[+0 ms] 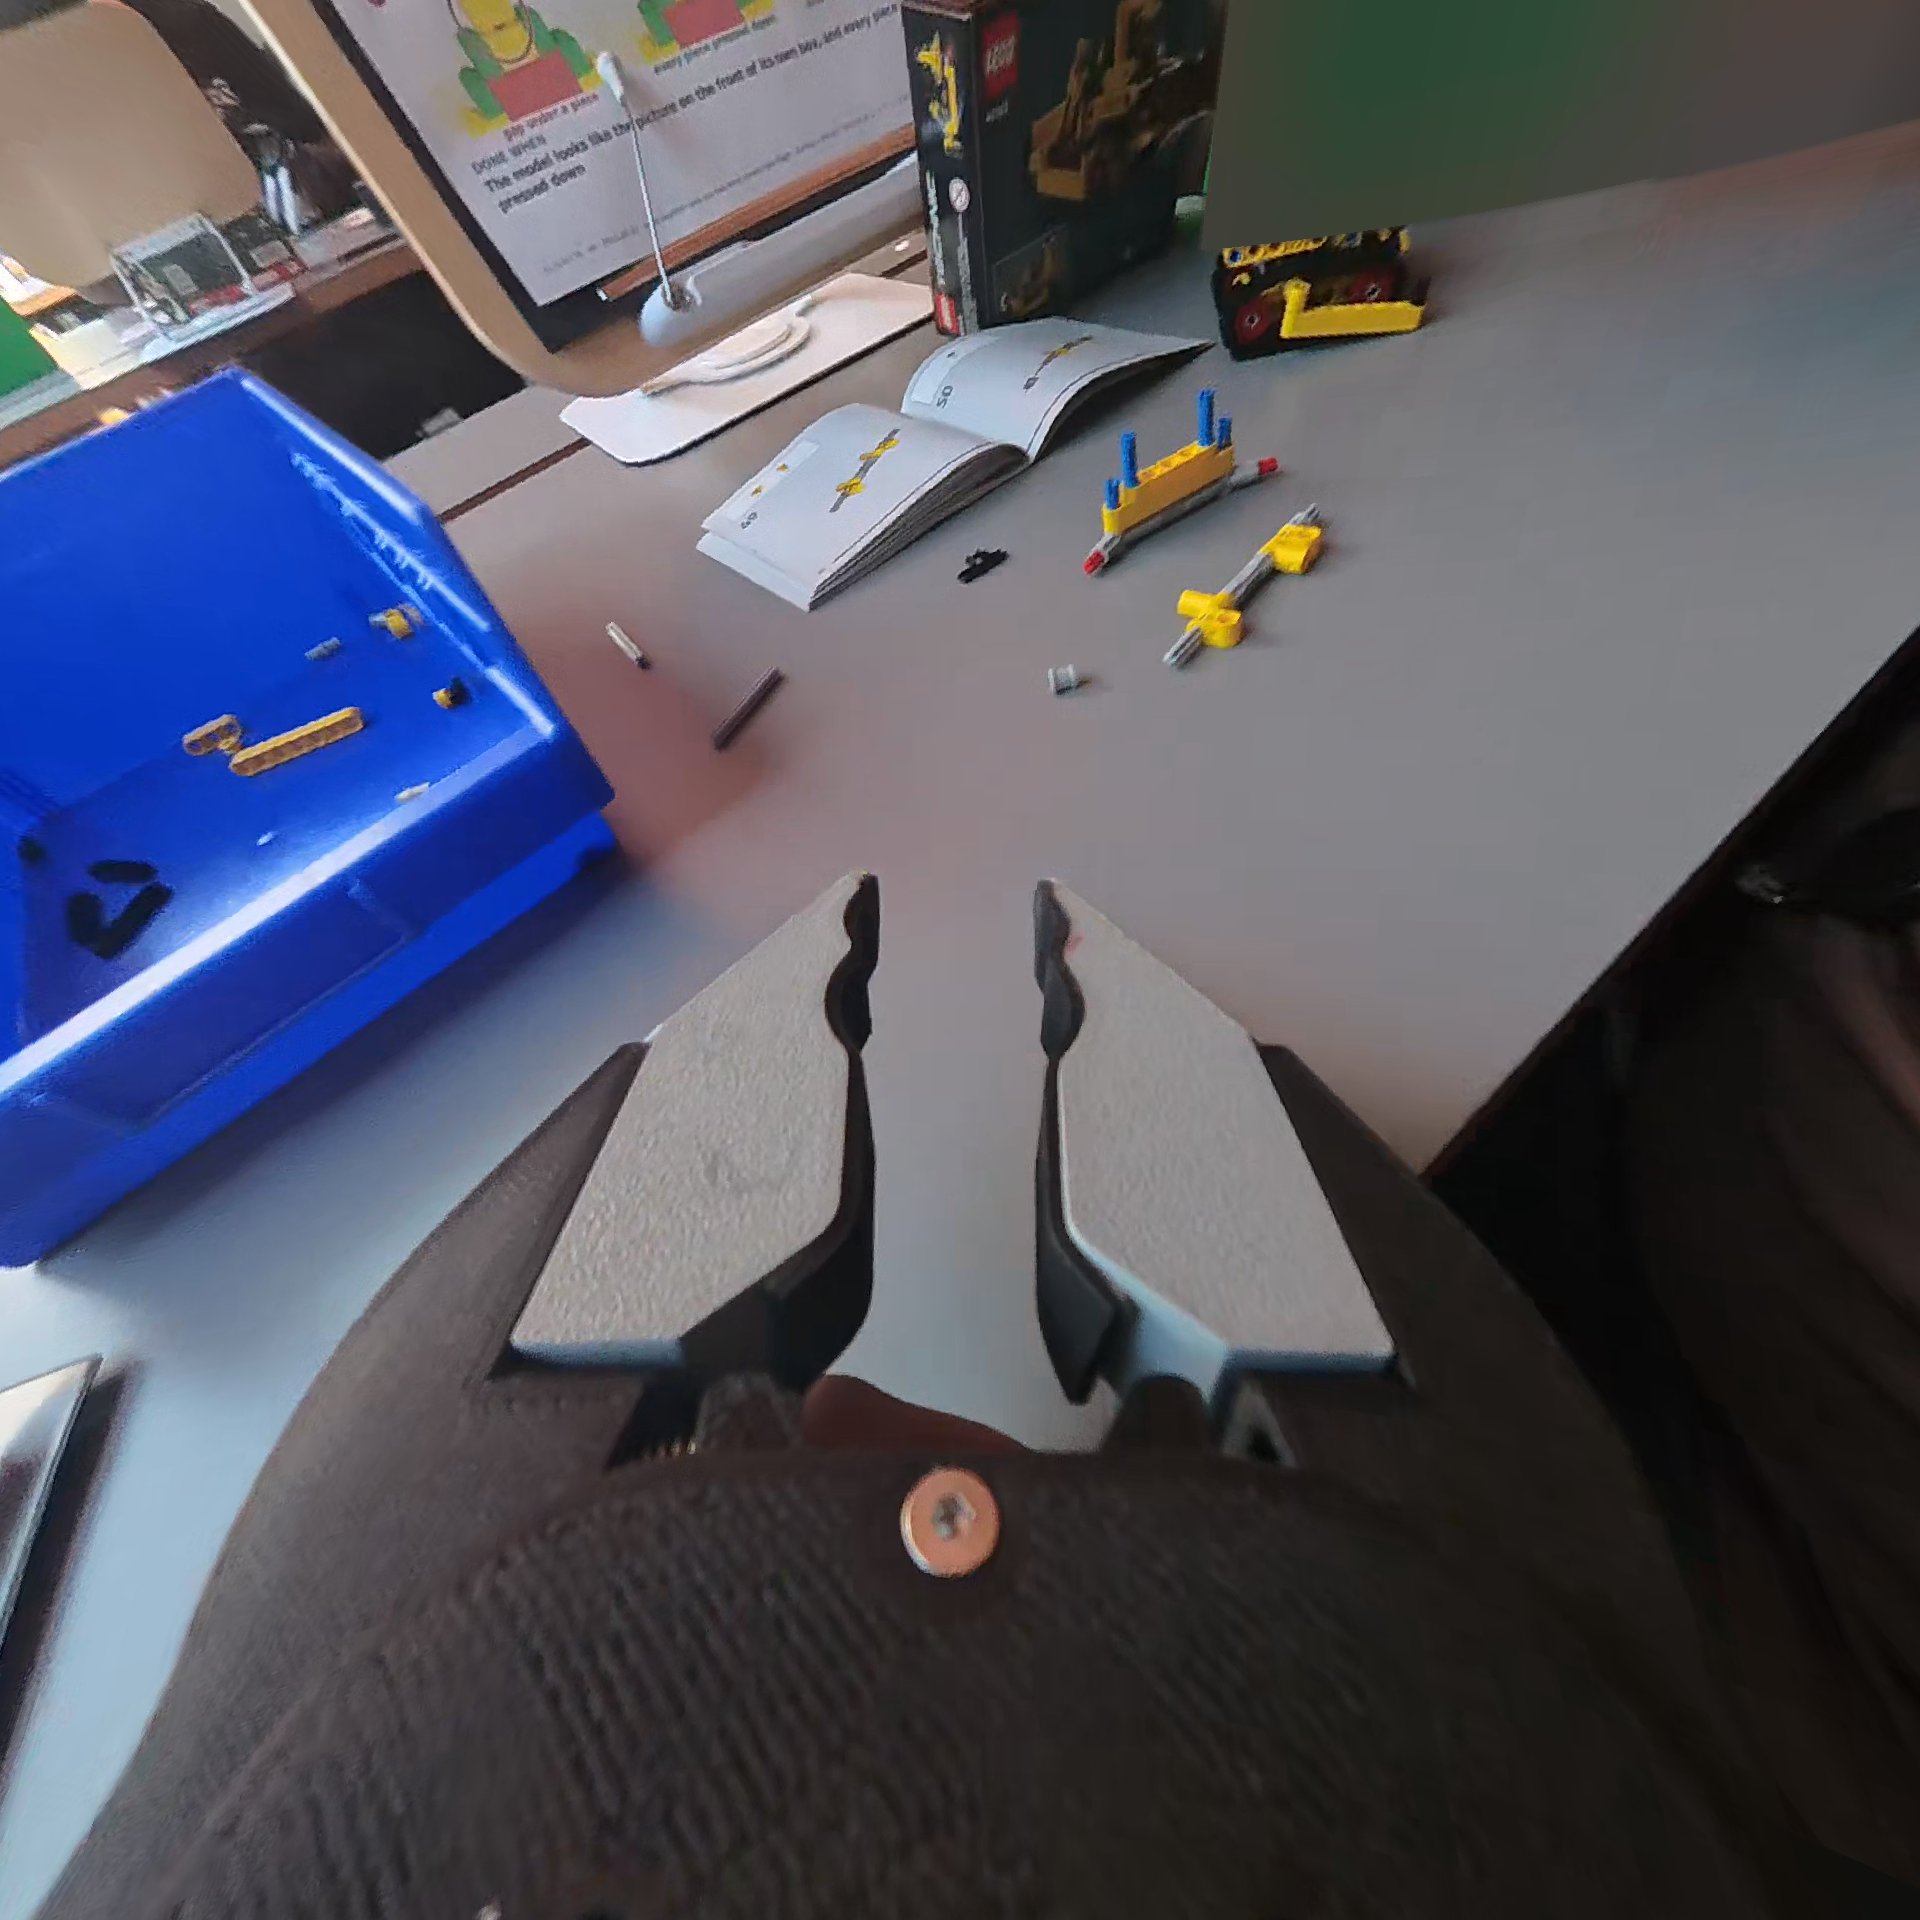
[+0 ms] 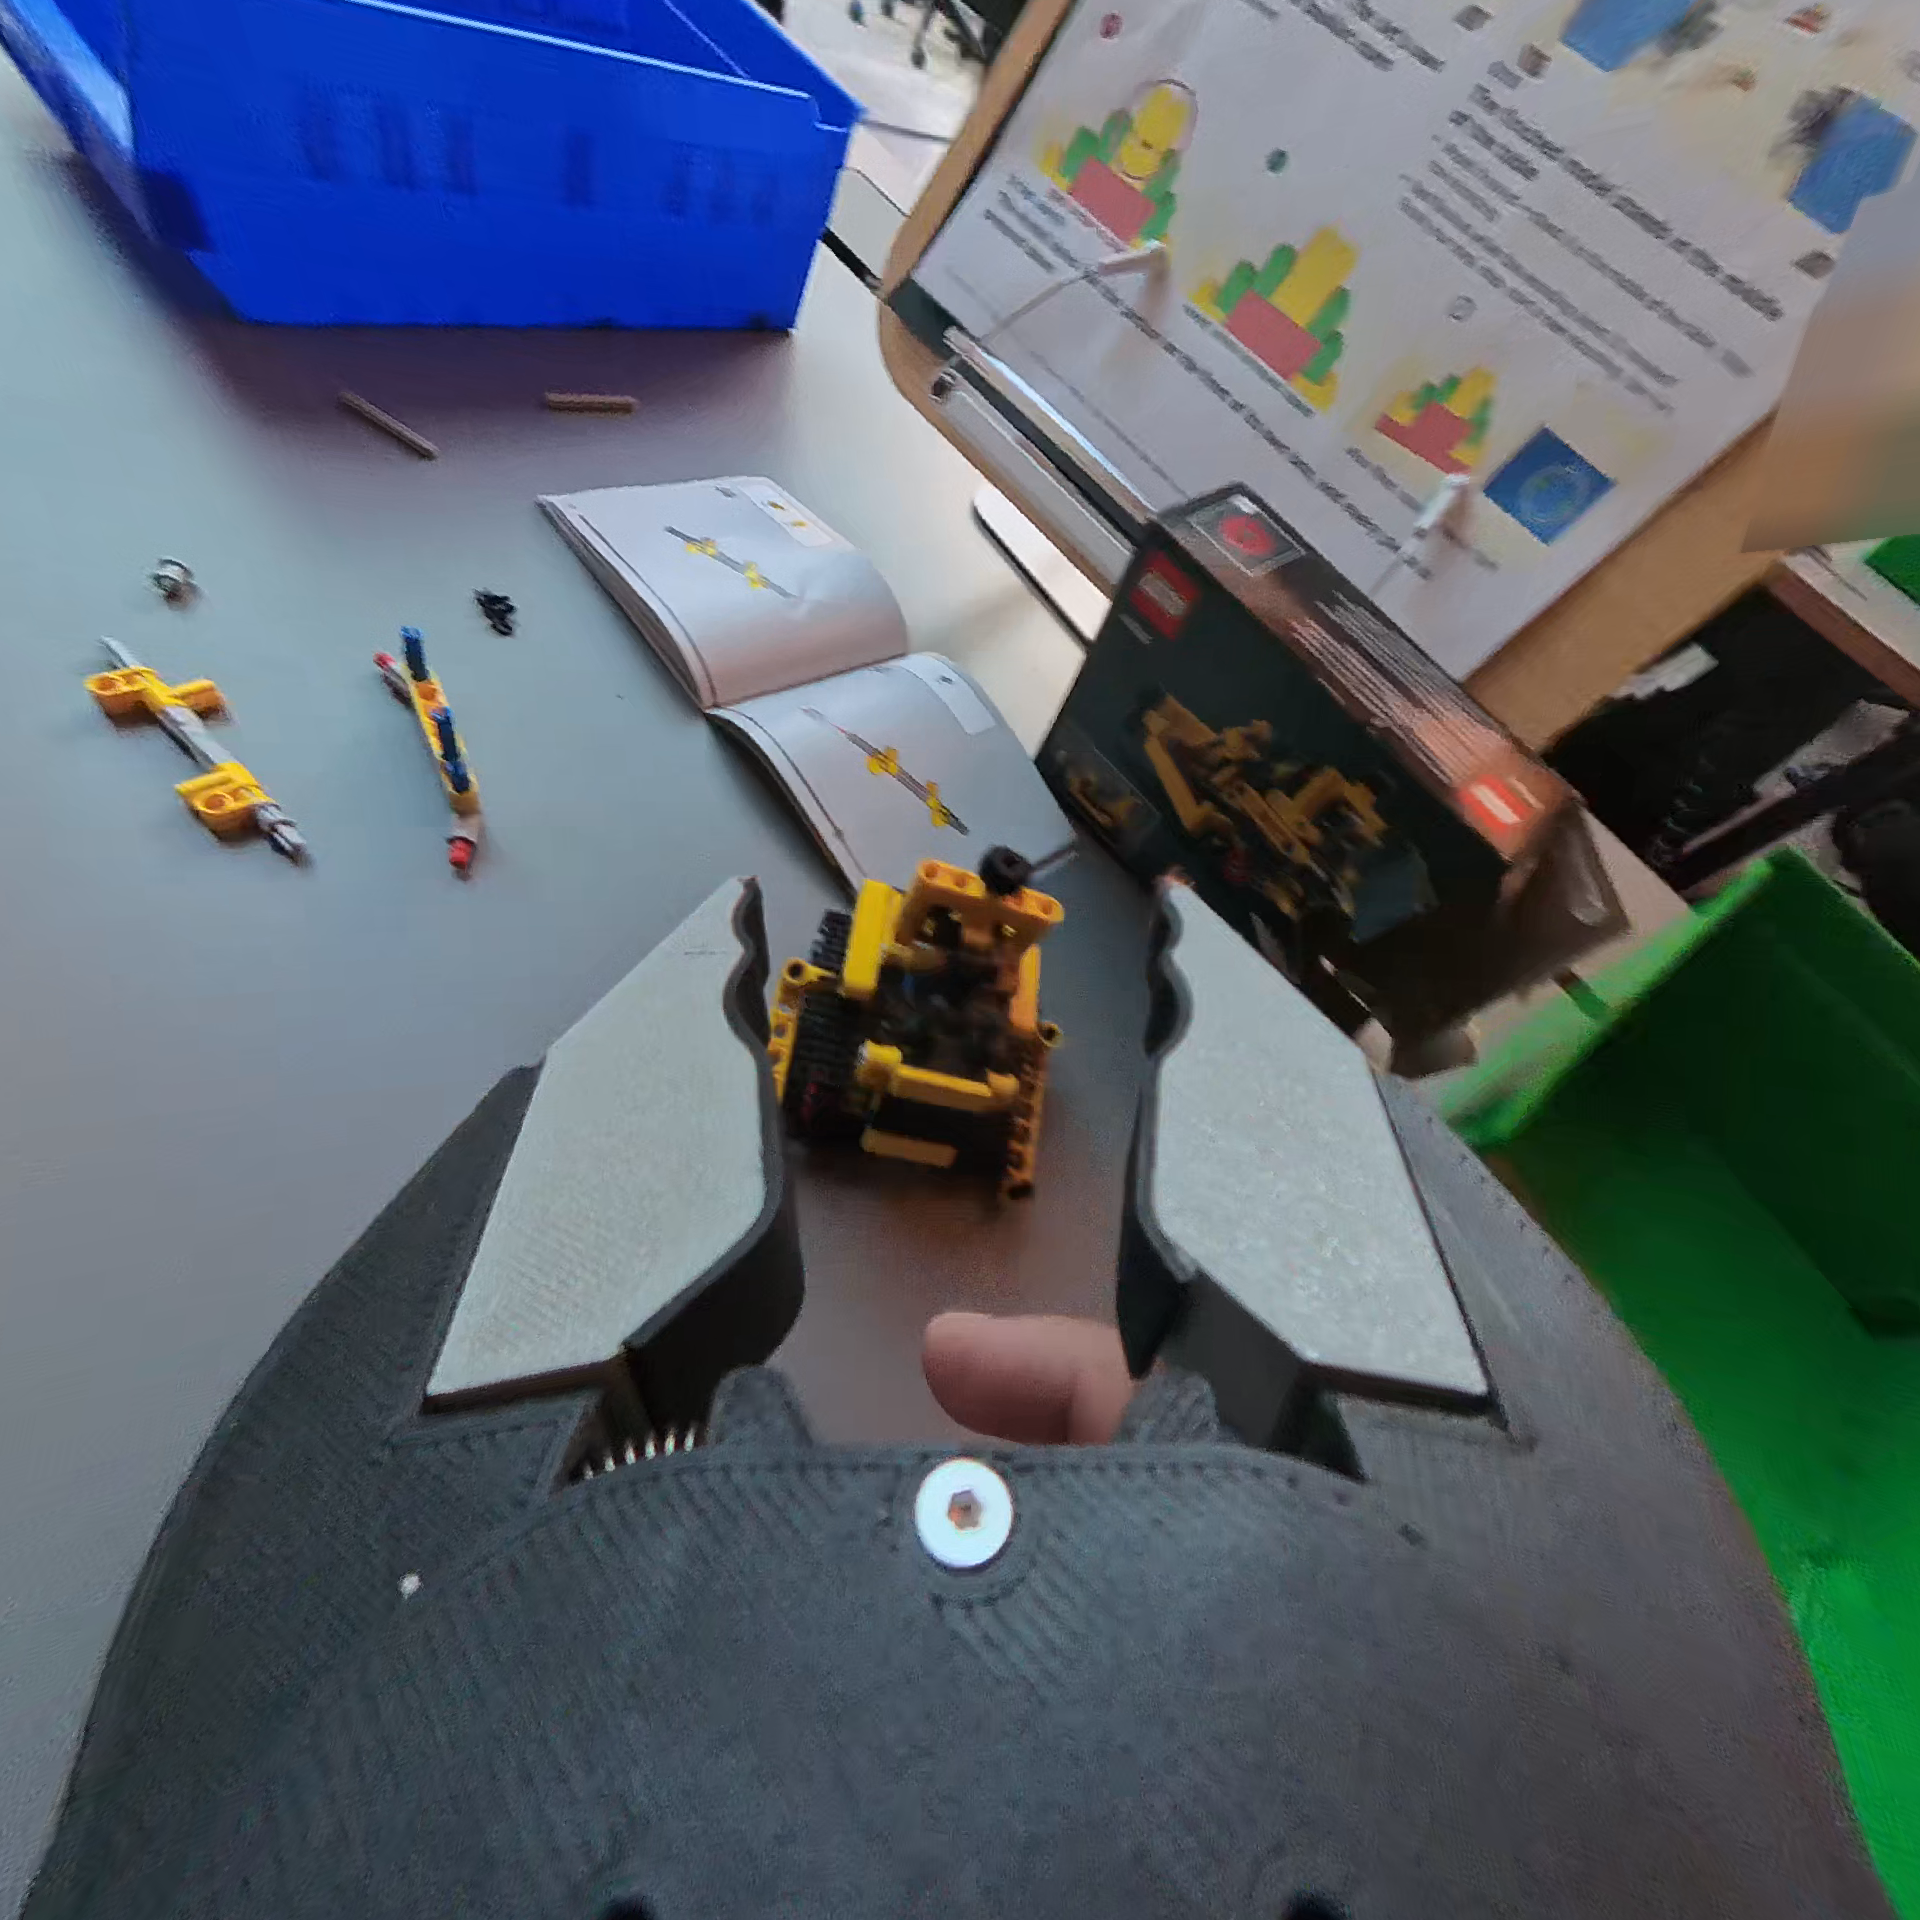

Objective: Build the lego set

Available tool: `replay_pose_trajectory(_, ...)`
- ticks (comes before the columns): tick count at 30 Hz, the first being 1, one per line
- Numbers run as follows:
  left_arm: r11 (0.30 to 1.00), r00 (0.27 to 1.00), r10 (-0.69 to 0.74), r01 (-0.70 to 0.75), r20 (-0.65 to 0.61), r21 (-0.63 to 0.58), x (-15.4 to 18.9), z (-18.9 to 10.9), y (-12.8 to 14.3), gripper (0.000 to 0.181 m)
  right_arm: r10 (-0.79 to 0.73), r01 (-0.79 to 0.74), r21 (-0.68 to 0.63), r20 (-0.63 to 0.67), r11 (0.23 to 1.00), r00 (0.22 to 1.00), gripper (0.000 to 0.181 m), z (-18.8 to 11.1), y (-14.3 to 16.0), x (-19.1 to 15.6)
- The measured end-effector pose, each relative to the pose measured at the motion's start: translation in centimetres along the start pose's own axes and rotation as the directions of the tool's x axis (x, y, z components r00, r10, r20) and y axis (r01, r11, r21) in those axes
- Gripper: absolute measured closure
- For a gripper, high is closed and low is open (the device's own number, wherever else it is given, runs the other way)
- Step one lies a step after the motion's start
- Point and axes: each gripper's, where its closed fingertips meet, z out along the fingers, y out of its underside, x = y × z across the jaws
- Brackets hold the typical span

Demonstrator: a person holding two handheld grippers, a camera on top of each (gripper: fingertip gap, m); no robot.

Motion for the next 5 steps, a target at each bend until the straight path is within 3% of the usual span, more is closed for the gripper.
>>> replay_pose_trajectory(2, 1.000, 1.000, 0.016, -0.017, -0.019, -0.021, 0.3, 1.6, -1.6, 0.151, 0.033, -0.033, -0.003, -0.031, 0.999, 0.999, 0.111, -1.9, 1.2, 2.1)
replay_pose_trajectory(5, 0.994, 0.993, 0.111, -0.111, -0.050, -0.009, 1.0, 5.4, -6.0, 0.149, 0.112, -0.111, 0.041, -0.027, 0.993, 0.993, 0.114, -3.6, 2.5, 3.8)
